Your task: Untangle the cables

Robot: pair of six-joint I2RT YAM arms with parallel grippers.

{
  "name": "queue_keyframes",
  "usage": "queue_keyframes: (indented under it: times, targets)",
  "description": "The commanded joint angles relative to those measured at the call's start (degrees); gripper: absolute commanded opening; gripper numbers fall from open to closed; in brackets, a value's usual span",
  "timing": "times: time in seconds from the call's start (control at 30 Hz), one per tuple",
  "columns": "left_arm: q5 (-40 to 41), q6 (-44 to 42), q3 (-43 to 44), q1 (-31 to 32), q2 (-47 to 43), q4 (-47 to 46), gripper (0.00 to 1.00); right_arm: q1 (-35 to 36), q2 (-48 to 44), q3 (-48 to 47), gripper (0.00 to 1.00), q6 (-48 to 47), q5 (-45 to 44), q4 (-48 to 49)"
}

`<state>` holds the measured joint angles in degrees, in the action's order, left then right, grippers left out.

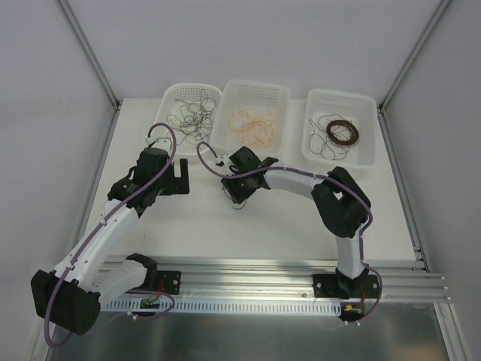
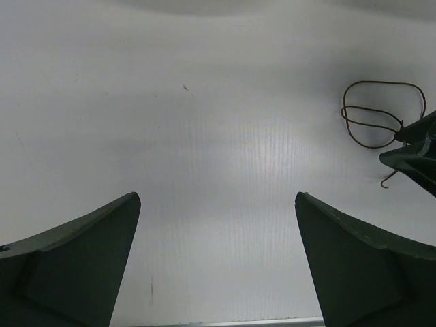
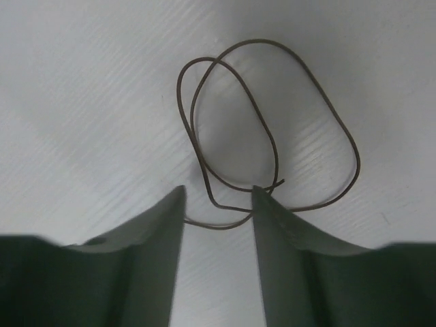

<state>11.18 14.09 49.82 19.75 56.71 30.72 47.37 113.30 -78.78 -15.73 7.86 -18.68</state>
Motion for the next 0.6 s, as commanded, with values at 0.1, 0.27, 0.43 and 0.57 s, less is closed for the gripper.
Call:
queue_keyframes:
  times: [0.1,0.27,0.43,0.57]
  targets:
    - [0.6,-0.6,-0.3,-1.4,-1.5,-1.0,0.99,0.5,-0.5,-2.3,0.11,-1.1,0.1,3.5]
    - [0.1,-0.6,-0.3,-1.7,-1.5,-1.2,0.99,0.7,-6.9,-0.9,0.01,-2.5,-0.9,1.5]
    - [-0.3,-0.6,-0.4,-1.8,-1.4,-1.2,0.99,0.6,-16.3,-0.1,0.00,-5.0,-4.6,-0.8]
    - [-0.4,-0.6,-0.4,-1.9,-1.7,-1.2,0.99,-0.2,-24.1,-1.4,0.01,-6.9,-9.6,-4.8]
